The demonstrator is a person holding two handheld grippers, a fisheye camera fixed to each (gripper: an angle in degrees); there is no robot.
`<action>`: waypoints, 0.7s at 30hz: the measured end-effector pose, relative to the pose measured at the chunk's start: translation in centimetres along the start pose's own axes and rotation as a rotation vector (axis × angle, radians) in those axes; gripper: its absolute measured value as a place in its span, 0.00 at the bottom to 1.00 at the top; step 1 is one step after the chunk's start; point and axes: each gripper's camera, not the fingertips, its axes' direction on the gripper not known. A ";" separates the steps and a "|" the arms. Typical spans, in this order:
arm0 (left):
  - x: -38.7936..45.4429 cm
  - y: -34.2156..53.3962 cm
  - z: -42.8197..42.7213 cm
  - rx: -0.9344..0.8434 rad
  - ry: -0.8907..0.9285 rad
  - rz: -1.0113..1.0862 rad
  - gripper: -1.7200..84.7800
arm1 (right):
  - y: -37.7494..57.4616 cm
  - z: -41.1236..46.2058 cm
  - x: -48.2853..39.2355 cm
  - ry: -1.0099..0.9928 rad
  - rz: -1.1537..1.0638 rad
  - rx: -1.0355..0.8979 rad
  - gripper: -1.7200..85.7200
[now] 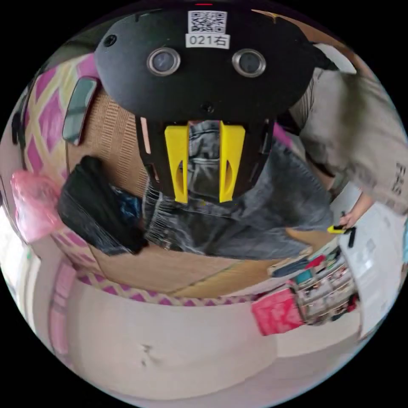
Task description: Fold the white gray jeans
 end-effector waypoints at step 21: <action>-10.6 -15.9 14.1 -0.162 0.089 -0.101 0.01 | 26.7 7.4 28.1 -0.249 0.648 -0.125 0.01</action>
